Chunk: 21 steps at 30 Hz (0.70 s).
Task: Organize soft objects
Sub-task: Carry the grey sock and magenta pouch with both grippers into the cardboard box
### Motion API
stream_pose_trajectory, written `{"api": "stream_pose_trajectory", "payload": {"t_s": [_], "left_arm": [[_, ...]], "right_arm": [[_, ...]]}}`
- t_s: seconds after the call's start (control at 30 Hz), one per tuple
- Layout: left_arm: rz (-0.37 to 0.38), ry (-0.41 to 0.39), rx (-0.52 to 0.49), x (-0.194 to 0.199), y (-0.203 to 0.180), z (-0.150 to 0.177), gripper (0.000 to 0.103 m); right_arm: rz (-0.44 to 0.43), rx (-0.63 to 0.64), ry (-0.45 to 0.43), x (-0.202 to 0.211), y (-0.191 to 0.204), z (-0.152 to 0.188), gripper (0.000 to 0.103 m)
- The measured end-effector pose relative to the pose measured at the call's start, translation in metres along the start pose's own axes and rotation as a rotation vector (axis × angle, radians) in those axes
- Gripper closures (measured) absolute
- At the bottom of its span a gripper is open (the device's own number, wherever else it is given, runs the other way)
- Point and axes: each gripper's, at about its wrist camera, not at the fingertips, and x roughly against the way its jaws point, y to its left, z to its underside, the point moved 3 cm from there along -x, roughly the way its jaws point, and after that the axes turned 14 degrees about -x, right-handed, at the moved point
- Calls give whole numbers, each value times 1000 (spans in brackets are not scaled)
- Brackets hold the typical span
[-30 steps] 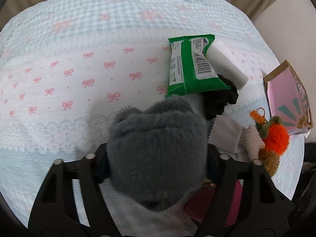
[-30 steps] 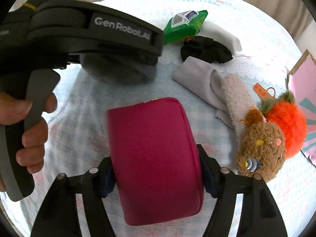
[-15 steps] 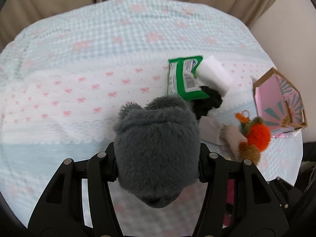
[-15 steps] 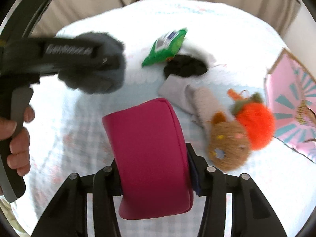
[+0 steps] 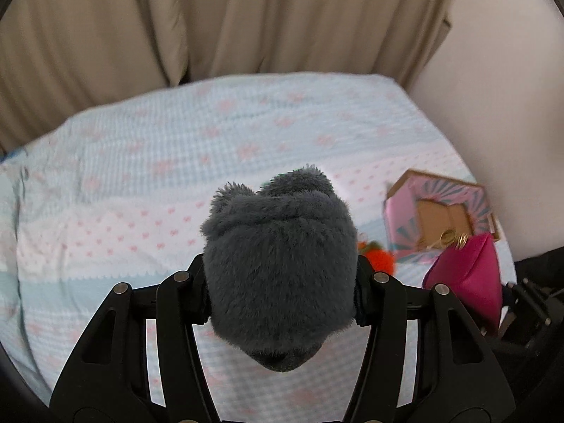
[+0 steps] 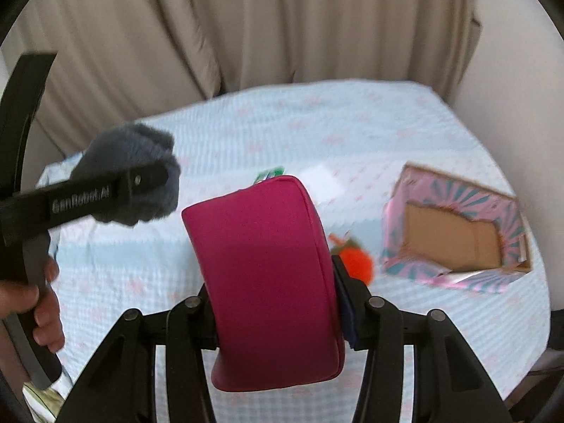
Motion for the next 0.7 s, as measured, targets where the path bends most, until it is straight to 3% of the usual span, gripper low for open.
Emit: {"api": "stream_pose_trajectory", "payload": {"t_s": [0.2, 0.37, 0.53, 0.7], "left_arm": [[10, -59, -37, 39, -51, -43, 51], [1, -73, -44, 49, -103, -66, 51], [10, -54, -33, 31, -172, -87, 51], [29, -20, -37, -13, -244, -105, 51]], "right_arm": [[10, -39, -72, 53, -35, -47, 57], [11, -56, -112, 86, -83, -79, 57], [8, -69, -107, 97, -149, -106, 57], [33, -90, -81, 90, -221, -131, 57]]}}
